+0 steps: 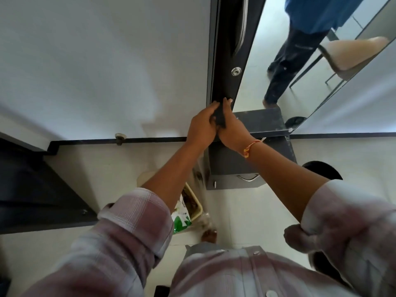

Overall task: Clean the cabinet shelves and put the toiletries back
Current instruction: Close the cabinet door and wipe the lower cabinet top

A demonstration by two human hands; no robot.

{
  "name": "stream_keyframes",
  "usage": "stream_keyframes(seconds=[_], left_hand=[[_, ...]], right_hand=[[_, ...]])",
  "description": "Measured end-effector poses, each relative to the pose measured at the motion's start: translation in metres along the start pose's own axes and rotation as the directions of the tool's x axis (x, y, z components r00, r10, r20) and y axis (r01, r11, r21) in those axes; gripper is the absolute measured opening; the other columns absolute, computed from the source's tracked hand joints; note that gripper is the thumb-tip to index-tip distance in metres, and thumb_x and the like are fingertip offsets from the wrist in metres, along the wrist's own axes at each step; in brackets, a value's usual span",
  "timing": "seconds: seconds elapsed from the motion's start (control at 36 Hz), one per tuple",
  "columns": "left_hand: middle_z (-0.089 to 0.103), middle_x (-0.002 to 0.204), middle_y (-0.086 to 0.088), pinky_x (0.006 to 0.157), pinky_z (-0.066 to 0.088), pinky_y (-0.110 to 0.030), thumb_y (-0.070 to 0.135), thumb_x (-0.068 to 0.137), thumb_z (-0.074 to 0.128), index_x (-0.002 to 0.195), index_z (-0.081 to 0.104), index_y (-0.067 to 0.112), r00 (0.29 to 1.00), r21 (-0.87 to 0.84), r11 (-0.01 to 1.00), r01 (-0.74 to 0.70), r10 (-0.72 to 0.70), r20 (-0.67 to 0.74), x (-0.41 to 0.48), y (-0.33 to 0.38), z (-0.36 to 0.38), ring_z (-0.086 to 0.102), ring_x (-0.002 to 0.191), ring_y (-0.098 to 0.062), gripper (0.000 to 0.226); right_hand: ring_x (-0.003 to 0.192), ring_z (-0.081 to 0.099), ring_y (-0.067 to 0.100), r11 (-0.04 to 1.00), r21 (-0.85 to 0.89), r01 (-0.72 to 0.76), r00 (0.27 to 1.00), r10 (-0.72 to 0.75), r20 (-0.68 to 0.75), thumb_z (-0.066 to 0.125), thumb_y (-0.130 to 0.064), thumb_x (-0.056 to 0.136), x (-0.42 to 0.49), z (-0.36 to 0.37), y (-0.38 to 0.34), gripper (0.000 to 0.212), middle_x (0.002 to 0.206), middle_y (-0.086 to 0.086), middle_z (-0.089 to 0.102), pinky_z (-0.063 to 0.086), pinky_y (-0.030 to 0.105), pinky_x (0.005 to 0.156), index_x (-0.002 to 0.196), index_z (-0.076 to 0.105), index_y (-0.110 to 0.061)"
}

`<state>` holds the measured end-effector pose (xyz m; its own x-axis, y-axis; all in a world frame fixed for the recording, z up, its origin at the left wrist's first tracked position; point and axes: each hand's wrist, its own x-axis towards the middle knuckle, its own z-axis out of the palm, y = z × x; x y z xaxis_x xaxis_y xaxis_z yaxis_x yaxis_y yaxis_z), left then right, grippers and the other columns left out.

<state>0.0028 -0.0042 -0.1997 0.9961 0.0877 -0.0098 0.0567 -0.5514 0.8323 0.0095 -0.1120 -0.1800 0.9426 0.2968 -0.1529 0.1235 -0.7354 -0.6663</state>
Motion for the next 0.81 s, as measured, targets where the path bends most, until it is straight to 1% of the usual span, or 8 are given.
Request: stream_keyframes(seconds=[0.17,0.31,0.39,0.5,0.58,0.67,0.72,0.81], left_hand=[[0.047,0.147,-0.002,0.101,0.026,-0.007,0.006,0.099,0.048,0.143,0.045,0.016,0.999,0.099,0.994,-0.039,0.04,-0.005,-0.005,-0.024,-0.006,0.045,0.133,-0.017,0.045],[0.046,0.147,-0.004,0.109,0.028,-0.017,0.008,0.098,0.051,0.141,0.049,0.013,0.999,0.097,0.995,0.036,-0.033,-0.032,-0.029,-0.06,-0.011,0.042,0.135,-0.015,0.043],[0.052,0.141,-0.005,0.107,0.031,-0.019,0.012,0.098,0.053,0.136,0.053,0.012,0.992,0.084,0.99,0.115,-0.111,-0.055,-0.048,-0.087,-0.014,0.047,0.131,-0.017,0.039],[0.057,0.132,-0.013,0.108,0.04,-0.037,0.011,0.095,0.055,0.13,0.057,0.007,0.96,0.053,0.96,0.274,-0.269,-0.082,-0.088,-0.129,-0.01,0.054,0.122,-0.026,0.035],[0.061,0.121,-0.017,0.102,0.044,-0.044,0.007,0.091,0.06,0.118,0.063,0.001,0.906,0.046,0.907,0.418,-0.413,-0.093,-0.123,-0.161,0.0,0.058,0.114,-0.032,0.028],[0.063,0.12,-0.012,0.099,0.042,-0.028,0.012,0.089,0.064,0.114,0.064,0.006,0.822,0.058,0.821,0.568,-0.563,-0.085,-0.154,-0.192,0.008,0.058,0.113,-0.028,0.026],[0.062,0.12,-0.01,0.09,0.038,-0.02,0.016,0.087,0.066,0.116,0.063,0.008,0.777,0.082,0.773,0.629,-0.625,-0.069,-0.174,-0.21,0.012,0.058,0.111,-0.027,0.03],[0.061,0.12,-0.017,0.095,0.044,-0.035,0.017,0.088,0.065,0.121,0.061,0.005,0.75,0.165,0.739,0.654,-0.661,-0.014,-0.194,-0.23,0.016,0.057,0.112,-0.032,0.035]], right_hand=[[0.107,0.062,0.027,0.998,0.053,-0.032,0.999,0.03,0.031,0.047,-0.002,0.096,0.01,-0.006,0.001,0.083,0.13,0.016,0.057,0.046,0.031,0.093,0.153,-0.01,-0.017],[0.081,0.062,0.017,0.999,0.014,-0.035,0.999,0.034,0.027,0.05,-0.005,0.096,0.015,-0.001,0.004,0.088,0.142,0.019,0.047,0.049,0.029,0.083,0.152,-0.016,-0.02],[0.122,0.054,0.034,0.998,0.044,-0.037,0.999,0.037,0.007,0.053,-0.005,0.094,0.016,0.009,0.006,0.092,0.158,0.014,0.023,0.041,0.045,0.107,0.152,-0.016,-0.02],[0.145,0.023,0.026,0.996,0.085,-0.037,0.999,0.036,0.003,0.058,-0.009,0.093,0.012,0.029,0.007,0.091,0.162,0.004,0.001,0.022,0.038,0.116,0.154,-0.01,-0.018],[0.137,0.033,0.014,0.999,0.05,-0.022,0.991,0.015,0.133,0.057,-0.016,0.095,-0.005,0.057,0.008,0.081,0.162,0.002,0.007,0.024,0.024,0.108,0.154,0.001,-0.019],[0.135,0.04,0.023,0.999,-0.048,0.003,0.942,0.013,0.336,0.055,-0.023,0.096,-0.026,0.09,0.013,0.065,0.155,0.008,0.03,0.032,0.03,0.108,0.151,0.022,-0.015],[0.117,0.055,0.028,0.986,-0.159,0.047,0.864,0.04,0.503,0.051,-0.023,0.097,-0.039,0.112,0.018,0.041,0.129,0.012,0.056,0.042,0.03,0.092,0.136,0.044,-0.011],[0.106,0.059,0.027,0.939,-0.293,0.18,0.683,0.095,0.724,0.047,-0.03,0.098,-0.06,0.14,0.028,0.032,0.117,0.008,0.062,0.045,0.031,0.089,0.124,0.055,-0.012]])
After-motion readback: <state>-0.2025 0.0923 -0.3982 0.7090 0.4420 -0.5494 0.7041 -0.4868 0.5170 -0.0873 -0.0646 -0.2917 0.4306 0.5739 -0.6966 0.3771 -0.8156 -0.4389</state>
